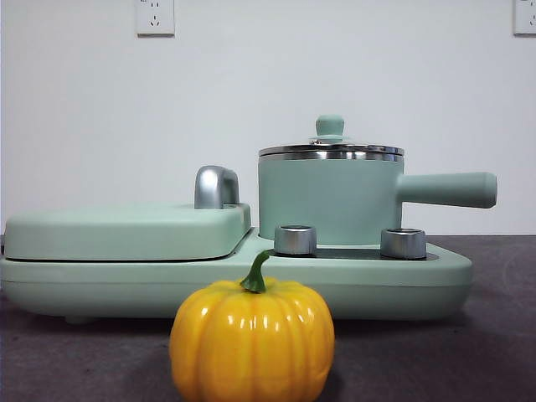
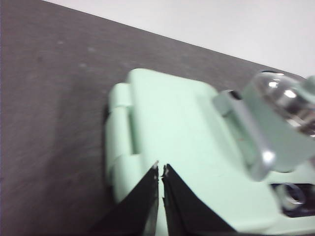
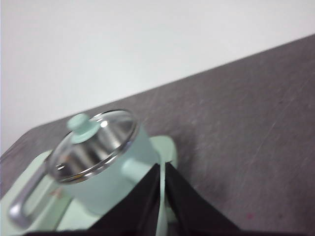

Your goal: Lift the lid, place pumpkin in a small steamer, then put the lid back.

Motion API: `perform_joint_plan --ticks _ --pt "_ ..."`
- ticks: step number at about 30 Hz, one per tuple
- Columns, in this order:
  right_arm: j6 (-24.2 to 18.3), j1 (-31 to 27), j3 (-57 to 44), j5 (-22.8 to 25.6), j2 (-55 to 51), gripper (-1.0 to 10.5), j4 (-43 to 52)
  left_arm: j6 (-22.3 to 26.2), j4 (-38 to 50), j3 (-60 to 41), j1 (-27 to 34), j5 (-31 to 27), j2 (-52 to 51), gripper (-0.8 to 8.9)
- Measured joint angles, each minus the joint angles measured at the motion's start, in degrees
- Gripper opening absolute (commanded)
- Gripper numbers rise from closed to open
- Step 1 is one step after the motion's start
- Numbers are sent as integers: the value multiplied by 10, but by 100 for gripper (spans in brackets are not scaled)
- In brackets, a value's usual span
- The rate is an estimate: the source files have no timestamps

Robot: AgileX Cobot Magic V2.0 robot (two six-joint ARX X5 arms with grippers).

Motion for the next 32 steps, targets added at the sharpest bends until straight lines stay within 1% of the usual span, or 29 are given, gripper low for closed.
perform_joint_plan --ticks 2,5,8,10,12,15,16,18,23,25,26,29,30,32 --pt "-3 0 46 -17 28 12 -45 4 -1 39 -7 15 40 15" --pt "-23 0 116 -37 75 12 -111 13 -1 98 -16 38 102 15" --pt "-64 0 177 -64 122 12 -155 21 -1 155 -21 78 164 15" --pt "-91 0 210 -93 150 12 -166 30 -1 188 -25 109 202 15" --pt "-119 0 241 -131 177 12 -169 41 -2 215 -31 143 236 17" --pt "-151 0 269 -183 206 12 -169 47 -2 238 -39 169 265 20" --pt "-157 0 274 -192 211 12 -169 49 -2 242 -41 170 270 20" --pt "-168 0 278 -197 219 12 -169 54 0 245 -42 171 276 26" --pt "-177 0 278 -197 220 13 -172 70 -1 245 -42 171 278 45" --pt "-179 0 278 -197 220 35 -172 72 -1 245 -42 171 278 134" --pt "-179 0 278 -197 220 84 -172 72 -1 245 -42 171 278 207" --pt "-179 0 278 -197 220 286 -172 73 -1 245 -42 171 278 425" --pt "-179 0 278 -197 220 356 -172 73 -1 245 -42 171 278 472" --pt "-179 0 278 -197 220 472 -172 74 -1 245 -42 171 278 512"
